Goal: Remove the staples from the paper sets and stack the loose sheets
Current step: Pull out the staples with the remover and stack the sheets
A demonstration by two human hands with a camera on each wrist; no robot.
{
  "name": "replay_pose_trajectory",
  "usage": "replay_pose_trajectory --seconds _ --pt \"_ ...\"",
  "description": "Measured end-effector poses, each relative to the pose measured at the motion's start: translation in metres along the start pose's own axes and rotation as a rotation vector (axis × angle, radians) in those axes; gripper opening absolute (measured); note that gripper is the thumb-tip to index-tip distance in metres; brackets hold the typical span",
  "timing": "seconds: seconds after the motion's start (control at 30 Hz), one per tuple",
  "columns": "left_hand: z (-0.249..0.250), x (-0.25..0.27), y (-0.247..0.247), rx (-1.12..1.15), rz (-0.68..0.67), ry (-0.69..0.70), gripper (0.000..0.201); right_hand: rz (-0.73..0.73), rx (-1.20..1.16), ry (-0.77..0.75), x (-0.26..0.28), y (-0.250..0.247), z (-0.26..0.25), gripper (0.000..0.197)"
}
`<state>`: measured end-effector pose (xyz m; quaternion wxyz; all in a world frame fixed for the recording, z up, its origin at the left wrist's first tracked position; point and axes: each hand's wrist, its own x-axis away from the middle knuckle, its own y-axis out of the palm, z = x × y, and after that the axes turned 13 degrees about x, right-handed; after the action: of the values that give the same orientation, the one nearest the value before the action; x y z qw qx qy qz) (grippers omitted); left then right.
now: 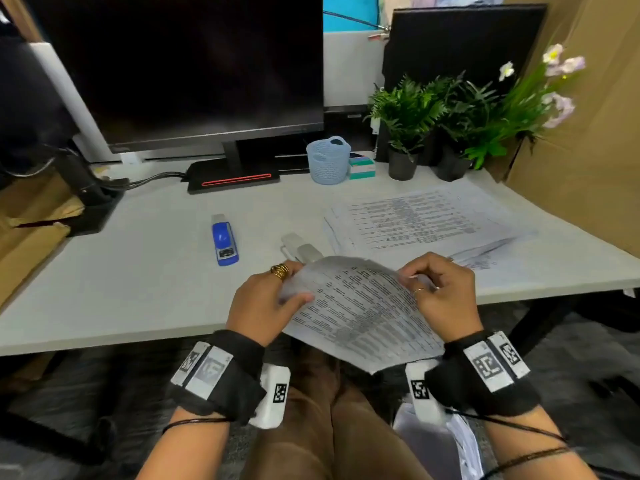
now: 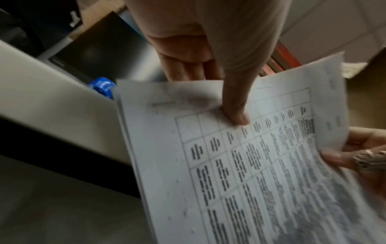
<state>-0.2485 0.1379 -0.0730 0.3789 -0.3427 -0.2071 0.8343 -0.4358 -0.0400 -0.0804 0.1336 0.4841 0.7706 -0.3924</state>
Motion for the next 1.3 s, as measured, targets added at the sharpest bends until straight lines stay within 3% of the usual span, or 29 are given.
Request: replay_pose_trajectory --seconds 0.1,0.17,0.23,0.33,0.43,0.57,0.77,0.9,1.0,1.1,1.13,1.2,1.23,1.3 --pt "0.011 0.001 0.023 -0.135 -0.017 0.137 0.016 -0.129 0.124 0.131 0.004 -0.022 0.017 0.040" --pt "0.028 -0.002 0.045 -0.159 -0.021 0.226 0.013 -0.183 0.294 0.114 0.010 -0.036 0.019 0.036" --pt "0.040 -0.010 0.071 -0.187 -0.065 0.310 0.019 -0.145 0.481 0.038 0.014 -0.051 0.019 0.036" --pt "0.048 -0.023 0.104 -0.191 -0.181 0.308 0.025 -0.087 0.692 -0.063 0.021 -0.071 0.021 0.028" --pt "0.062 -0.034 0.127 -0.173 -0.271 0.311 0.031 -0.137 0.833 -0.030 0.027 -0.095 0.028 0.016" --pt "0.083 -0.046 0.146 -0.266 -0.433 0.319 0.029 -0.355 0.765 0.168 0.035 -0.118 0.041 0.030" --pt "0.095 -0.051 0.161 -0.262 -0.506 0.362 0.022 -0.298 0.581 0.357 0.047 -0.143 0.059 0.038" --pt "0.097 -0.048 0.173 -0.360 -0.637 0.406 0.027 -0.428 0.601 0.393 0.048 -0.146 0.061 0.033" --pt "0.103 -0.043 0.186 -0.368 -0.689 0.438 0.029 -0.619 0.726 0.291 0.055 -0.133 0.070 0.030" --pt "0.105 -0.042 0.191 -0.112 -0.598 0.358 0.026 -0.629 0.730 0.334 0.067 -0.119 0.098 0.033" --pt "0.107 -0.044 0.193 -0.071 -0.522 0.430 0.028 -0.609 0.729 0.375 0.072 -0.115 0.110 0.031" --pt "0.105 -0.050 0.199 -0.184 -0.323 0.630 0.036 -0.619 0.738 0.440 0.085 -0.110 0.132 0.034" --pt "0.104 -0.053 0.200 -0.237 -0.255 0.639 0.042 -0.651 0.748 0.467 0.091 -0.107 0.144 0.037" --pt "0.098 -0.061 0.202 -0.346 -0.264 0.517 0.058 -0.729 0.763 0.494 0.099 -0.098 0.162 0.040"
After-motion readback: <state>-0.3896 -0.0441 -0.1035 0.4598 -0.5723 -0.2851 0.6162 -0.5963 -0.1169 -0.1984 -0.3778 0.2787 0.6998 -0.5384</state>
